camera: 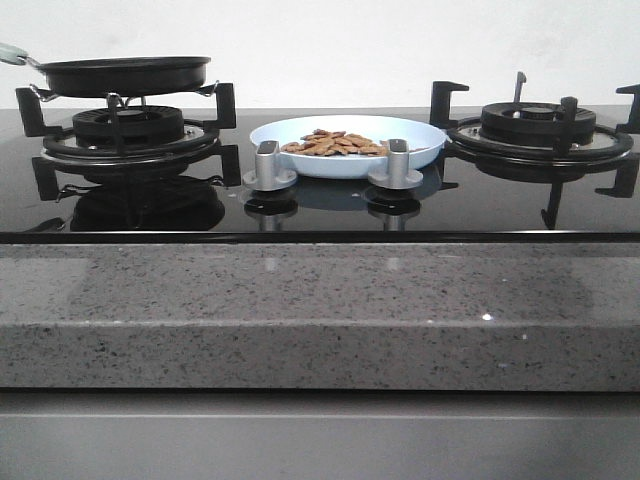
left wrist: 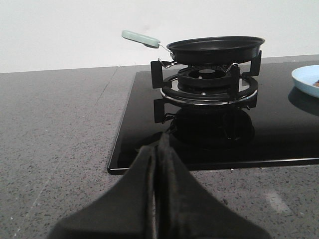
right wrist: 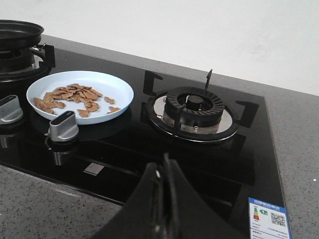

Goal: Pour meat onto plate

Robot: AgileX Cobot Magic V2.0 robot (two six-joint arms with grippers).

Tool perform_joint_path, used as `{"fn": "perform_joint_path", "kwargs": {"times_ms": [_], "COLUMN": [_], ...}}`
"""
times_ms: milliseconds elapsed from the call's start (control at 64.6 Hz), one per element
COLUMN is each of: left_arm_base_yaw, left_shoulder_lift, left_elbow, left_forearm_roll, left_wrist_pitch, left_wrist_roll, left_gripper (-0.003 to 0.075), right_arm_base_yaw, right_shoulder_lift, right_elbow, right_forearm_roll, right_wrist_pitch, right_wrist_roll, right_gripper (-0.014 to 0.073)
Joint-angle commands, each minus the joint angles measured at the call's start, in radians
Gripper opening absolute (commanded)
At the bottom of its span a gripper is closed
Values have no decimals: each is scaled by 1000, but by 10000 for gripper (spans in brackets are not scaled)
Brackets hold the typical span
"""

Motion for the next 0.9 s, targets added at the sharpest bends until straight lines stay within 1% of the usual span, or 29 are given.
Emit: {"fn": "perform_joint_path", "kwargs": {"times_ms": [0,124,201,341,449,558,697,759,883], "left_arm_base_yaw": [1,1,1,1,1,1,1,1,1], "left_shoulder_lift": [-17,-17,-17,-17,-17,-17,-17,-17,-17], "left_elbow": [7,7,7,7,7,7,7,7,7], "left_forearm_roll": [-9,-9,-9,-9,-9,-9,-9,-9,-9], "left_wrist_pitch": [-71,-71,-71,-71,-71,-71,-73,-73,-73], "left_wrist_roll": [-11,-11,-11,-11,-11,-11,-11,-11,-11], "left_gripper": [-20,-20,-20,-20,-20,-20,-20,-20,-20], "right_arm_base_yaw": [1,1,0,-51,-121,-178,-193,-193,-193], "right_shoulder_lift": [7,7,4,-45,-128,-211,-273,-291,-291], "right_elbow": [-25,-25,0,122,235,332,408,409,410], "right_forearm_roll": [6,7,-1,-19,-17,-17,-17,-17,-17], "right_wrist_pitch": [-81,-82,-121,-264,-325,-318,-317,-277,-254], "right_wrist_roll": [-8,-8,-8,-5,49,111,124,124,124], "right_gripper": [-60,-60,-60,-60,-60,-60,-60,-60,-60]}}
